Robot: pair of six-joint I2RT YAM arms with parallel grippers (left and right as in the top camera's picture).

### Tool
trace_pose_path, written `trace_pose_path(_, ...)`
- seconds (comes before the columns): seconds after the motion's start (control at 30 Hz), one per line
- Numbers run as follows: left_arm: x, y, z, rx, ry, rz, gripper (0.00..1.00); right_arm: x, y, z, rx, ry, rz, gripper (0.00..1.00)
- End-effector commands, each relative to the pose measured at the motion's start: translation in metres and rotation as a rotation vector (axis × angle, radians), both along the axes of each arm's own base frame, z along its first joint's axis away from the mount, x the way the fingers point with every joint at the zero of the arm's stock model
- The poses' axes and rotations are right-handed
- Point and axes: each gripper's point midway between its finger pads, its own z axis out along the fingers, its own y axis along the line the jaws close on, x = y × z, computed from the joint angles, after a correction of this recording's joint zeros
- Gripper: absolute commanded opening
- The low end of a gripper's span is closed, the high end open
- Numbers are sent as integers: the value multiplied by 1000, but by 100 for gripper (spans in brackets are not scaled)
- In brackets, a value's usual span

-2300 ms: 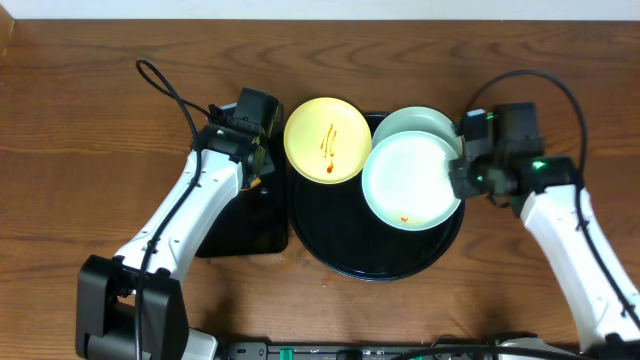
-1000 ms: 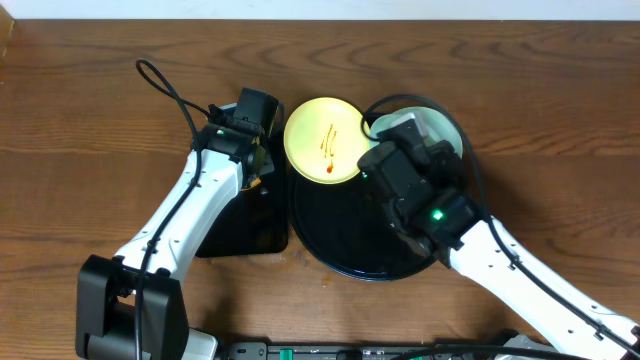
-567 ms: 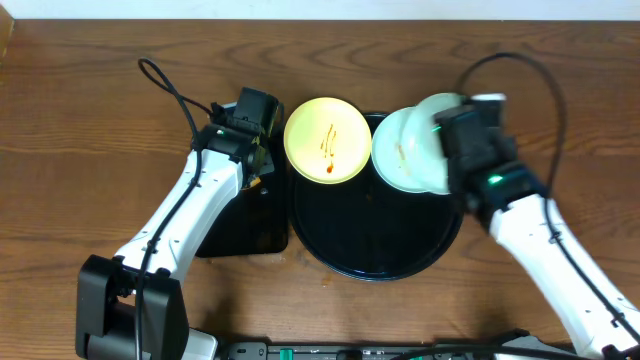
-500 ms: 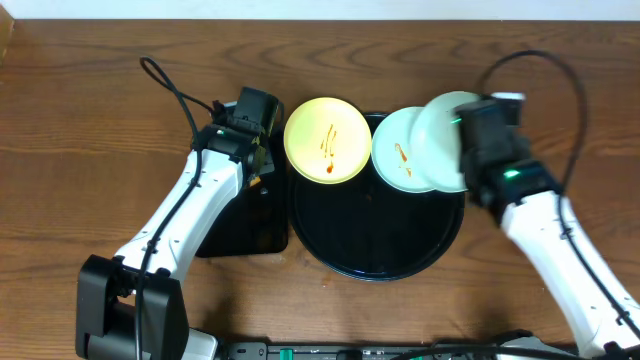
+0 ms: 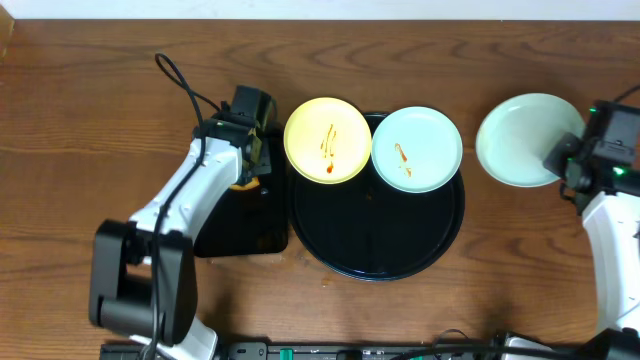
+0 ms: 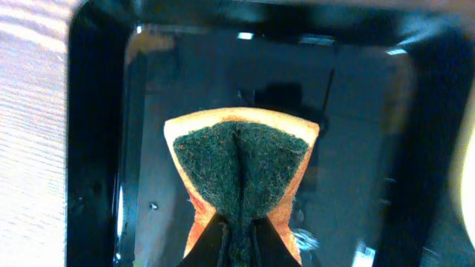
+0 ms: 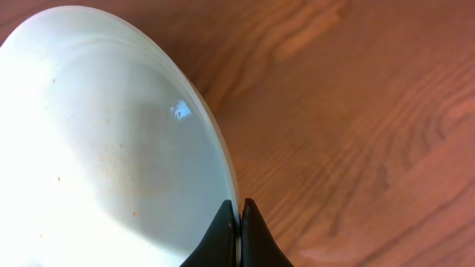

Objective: Clean dirty plates on tray and stack at the side
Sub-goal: 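Lower the plate onto the table right of the tray and release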

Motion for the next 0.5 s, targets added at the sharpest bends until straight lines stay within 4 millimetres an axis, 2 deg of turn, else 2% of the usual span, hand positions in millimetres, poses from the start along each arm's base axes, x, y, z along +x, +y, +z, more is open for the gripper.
trace_pose_path(0.0, 2, 2, -11, -41, 34, -5, 7, -1, -16, -6, 34, 0, -53, 1)
trace_pose_path(0.13, 3, 1, -19, -76, 51, -13, 8, -3, -30, -26, 50, 45, -92, 1)
trace_pose_path(0.27, 3, 0, -23, -78, 58, -24, 7, -2, -34, -49, 76, 93, -101, 1)
trace_pose_path(0.37, 2, -6, -28, -104, 78, -68, 7, -2, -35, -55, 81, 108, -101, 2)
trace_pose_path(0.47, 0, -6, -35, -100, 99, -79, 7, 0, -35, -55, 82, 100, -100, 10)
